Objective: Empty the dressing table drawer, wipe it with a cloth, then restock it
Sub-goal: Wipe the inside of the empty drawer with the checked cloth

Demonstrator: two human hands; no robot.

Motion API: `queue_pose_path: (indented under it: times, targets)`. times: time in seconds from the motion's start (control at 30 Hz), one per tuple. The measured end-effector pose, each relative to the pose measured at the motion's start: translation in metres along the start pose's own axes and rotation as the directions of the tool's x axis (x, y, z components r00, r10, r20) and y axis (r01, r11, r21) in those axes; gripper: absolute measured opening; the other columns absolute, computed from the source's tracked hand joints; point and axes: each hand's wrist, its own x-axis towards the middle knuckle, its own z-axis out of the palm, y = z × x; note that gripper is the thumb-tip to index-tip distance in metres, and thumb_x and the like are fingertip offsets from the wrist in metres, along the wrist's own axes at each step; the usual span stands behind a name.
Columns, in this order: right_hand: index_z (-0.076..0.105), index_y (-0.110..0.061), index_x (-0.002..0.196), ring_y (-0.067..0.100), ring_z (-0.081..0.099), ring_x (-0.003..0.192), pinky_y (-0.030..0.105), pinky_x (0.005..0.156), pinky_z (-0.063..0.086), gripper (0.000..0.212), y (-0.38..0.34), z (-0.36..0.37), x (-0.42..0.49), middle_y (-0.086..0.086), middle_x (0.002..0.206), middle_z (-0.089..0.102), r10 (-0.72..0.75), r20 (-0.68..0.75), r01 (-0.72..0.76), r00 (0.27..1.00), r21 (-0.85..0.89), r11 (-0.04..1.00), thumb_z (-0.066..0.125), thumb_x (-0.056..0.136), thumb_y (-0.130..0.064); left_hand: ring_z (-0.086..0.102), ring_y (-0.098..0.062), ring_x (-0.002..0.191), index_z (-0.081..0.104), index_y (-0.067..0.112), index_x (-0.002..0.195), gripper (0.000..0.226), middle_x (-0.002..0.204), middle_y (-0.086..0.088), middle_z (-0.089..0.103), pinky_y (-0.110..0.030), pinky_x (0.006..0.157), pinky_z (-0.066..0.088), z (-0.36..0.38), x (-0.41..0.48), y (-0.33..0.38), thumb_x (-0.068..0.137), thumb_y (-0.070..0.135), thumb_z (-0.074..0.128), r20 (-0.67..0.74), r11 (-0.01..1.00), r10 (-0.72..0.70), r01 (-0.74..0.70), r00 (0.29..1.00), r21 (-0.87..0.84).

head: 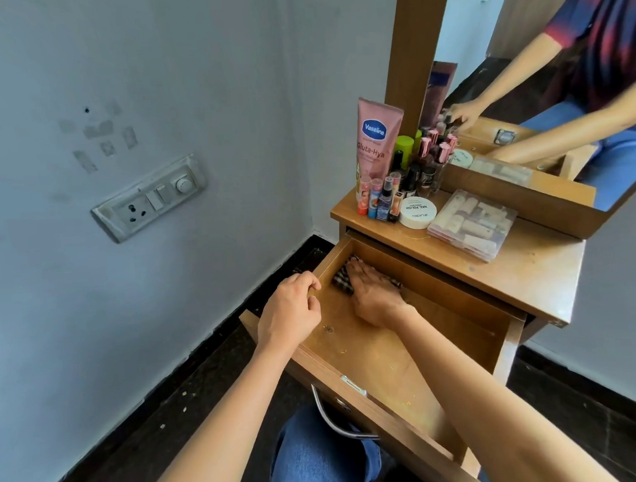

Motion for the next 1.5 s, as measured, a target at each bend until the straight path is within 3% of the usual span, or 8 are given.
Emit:
queue_pose_path:
  times: [0.3, 0.43, 0.6, 0.87, 1.0, 1.1, 1.37, 1.5]
  targets:
    - [0.006, -0.029, 0.153, 0.031, 0.005, 0.147, 0.046, 0.119, 0.011, 0.073, -0.004, -0.004, 0.008, 0.004, 0.161, -0.001, 0.086, 0.122, -0.116, 0.989, 0.258, 0.959, 0.046, 0.091, -0.023, 0.06, -0.011, 0.085, 0.057, 0.021, 0.107, 0.018, 0.107, 0.002, 0.062, -0.016, 0.068, 0.048, 0.002, 0.001, -0.001, 0.089, 0.017, 0.057, -0.006, 1.0, 0.014, -0.014, 1.0, 0.001]
    - [0.005, -0.022, 0.153, 0.032, 0.013, 0.146, 0.044, 0.119, 0.018, 0.073, -0.024, 0.02, -0.02, 0.013, 0.16, 0.007, -0.075, 0.09, 0.057, 0.993, 0.189, 0.98, 0.042, 0.091, -0.027, 0.061, -0.013, 0.092, 0.057, 0.022, 0.104, 0.017, 0.108, 0.003, 0.062, -0.019, 0.07, 0.047, 0.002, 0.003, 0.001, 0.088, 0.016, 0.057, 0.0, 1.0, 0.021, -0.021, 1.0, 0.004]
    - [0.002, -0.015, 0.154, 0.02, 0.0, 0.149, 0.032, 0.12, -0.002, 0.06, -0.023, 0.031, -0.032, 0.007, 0.161, 0.002, -0.255, 0.025, 0.253, 0.967, 0.067, 0.965, 0.027, 0.103, -0.035, 0.062, -0.014, 0.089, 0.057, 0.022, 0.103, 0.016, 0.109, 0.003, 0.062, -0.021, 0.068, 0.047, 0.0, 0.0, 0.001, 0.088, 0.014, 0.056, 0.01, 1.0, 0.011, -0.011, 1.0, -0.004]
    - [0.019, -0.027, 0.149, 0.025, 0.018, 0.146, 0.043, 0.118, 0.021, 0.053, 0.008, 0.001, 0.002, 0.001, 0.16, 0.017, -0.055, -0.04, 0.06, 0.998, 0.137, 0.989, 0.038, 0.1, -0.036, 0.055, -0.007, 0.079, 0.057, 0.023, 0.106, 0.017, 0.109, 0.004, 0.062, -0.015, 0.063, 0.041, 0.0, 0.0, -0.002, 0.09, 0.016, 0.055, 0.006, 1.0, 0.0, 0.0, 1.0, -0.01]
    - [0.015, -0.029, 0.15, 0.025, 0.019, 0.146, 0.043, 0.118, 0.017, 0.056, 0.011, -0.008, 0.009, 0.002, 0.16, 0.015, 0.009, 0.04, -0.017, 0.999, 0.186, 0.982, 0.039, 0.1, -0.033, 0.054, -0.006, 0.076, 0.058, 0.022, 0.106, 0.018, 0.108, 0.004, 0.063, -0.013, 0.061, 0.041, 0.001, 0.0, -0.003, 0.09, 0.016, 0.055, 0.002, 1.0, -0.004, 0.004, 1.0, -0.013]
    - [0.005, -0.024, 0.154, 0.022, 0.002, 0.149, 0.039, 0.12, 0.004, 0.063, 0.003, -0.002, 0.006, 0.003, 0.162, -0.001, 0.01, 0.068, -0.023, 0.998, 0.197, 0.98, 0.038, 0.1, -0.03, 0.06, -0.01, 0.084, 0.059, 0.022, 0.106, 0.018, 0.108, 0.002, 0.063, -0.015, 0.065, 0.043, 0.001, -0.001, -0.001, 0.089, 0.015, 0.055, -0.008, 1.0, -0.003, 0.003, 1.0, -0.016]
    - [0.0, -0.019, 0.153, 0.02, -0.004, 0.148, 0.038, 0.121, 0.0, 0.064, -0.044, 0.028, -0.048, 0.005, 0.161, -0.005, -0.241, 0.078, 0.232, 0.967, 0.106, 0.967, 0.035, 0.099, -0.025, 0.06, -0.012, 0.078, 0.06, 0.019, 0.099, 0.018, 0.104, 0.001, 0.065, -0.021, 0.059, 0.045, 0.001, 0.002, 0.0, 0.092, 0.008, 0.048, -0.002, 1.0, -0.001, 0.001, 1.0, -0.017]
    - [0.002, -0.021, 0.154, 0.018, -0.005, 0.148, 0.034, 0.119, -0.004, 0.062, -0.048, 0.021, -0.054, 0.003, 0.161, -0.005, -0.323, 0.177, 0.306, 0.93, 0.115, 0.945, 0.033, 0.101, -0.021, 0.066, -0.017, 0.087, 0.062, 0.018, 0.102, 0.021, 0.106, 0.0, 0.066, -0.03, 0.07, 0.056, -0.007, 0.003, 0.0, 0.093, 0.005, 0.049, 0.018, 0.997, 0.067, -0.068, 0.998, 0.024]
